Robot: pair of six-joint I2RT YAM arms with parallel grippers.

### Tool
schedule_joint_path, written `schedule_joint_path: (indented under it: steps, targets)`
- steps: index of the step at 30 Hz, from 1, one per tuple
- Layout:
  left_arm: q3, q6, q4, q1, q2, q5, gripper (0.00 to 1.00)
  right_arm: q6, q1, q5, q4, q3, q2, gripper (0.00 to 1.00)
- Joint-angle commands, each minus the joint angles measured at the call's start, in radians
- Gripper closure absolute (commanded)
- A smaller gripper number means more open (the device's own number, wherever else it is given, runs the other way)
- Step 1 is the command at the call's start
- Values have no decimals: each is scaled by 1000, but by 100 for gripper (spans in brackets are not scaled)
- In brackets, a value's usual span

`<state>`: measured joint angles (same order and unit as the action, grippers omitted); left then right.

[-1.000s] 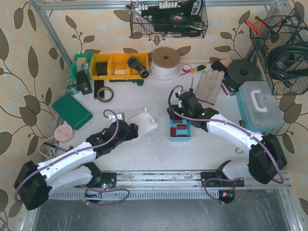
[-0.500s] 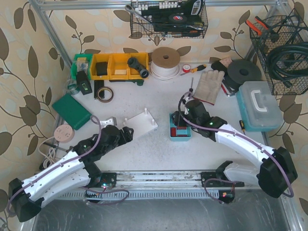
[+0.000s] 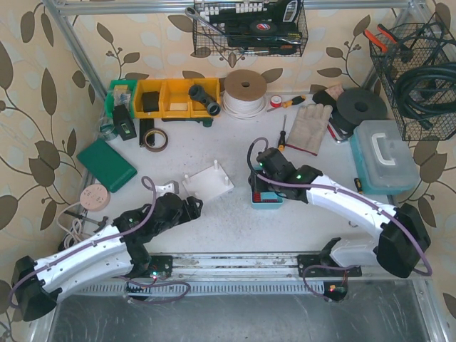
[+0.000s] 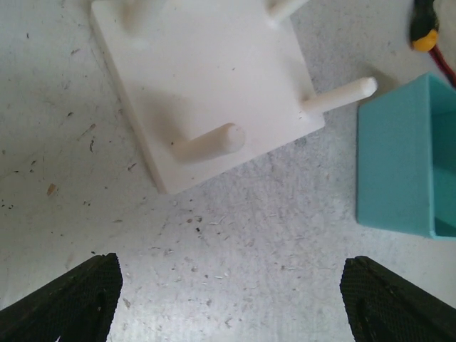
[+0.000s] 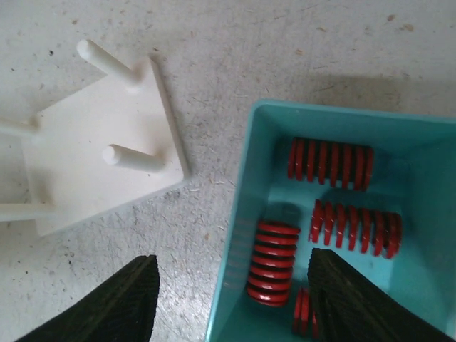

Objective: Install the large spring

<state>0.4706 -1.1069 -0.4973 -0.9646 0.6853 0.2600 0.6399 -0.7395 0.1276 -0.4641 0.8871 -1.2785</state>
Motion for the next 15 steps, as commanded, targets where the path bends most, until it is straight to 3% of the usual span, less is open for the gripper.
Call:
schedule_joint_path:
  steps: [1,6,12,15]
  targets:
    - [-68,73,167,-11,-29,0,13,20,1,40,-184,84,-22,42]
    - [-80,105,183,-11,-118,52,12,-33,11,88,-377,262,-105,41]
    - [-73,93,132,-11,-181,31,11,-81,86,-10,-325,230,-134,41]
    - [-25,117,51,-11,-201,91,10,-115,131,-34,-295,204,-170,41]
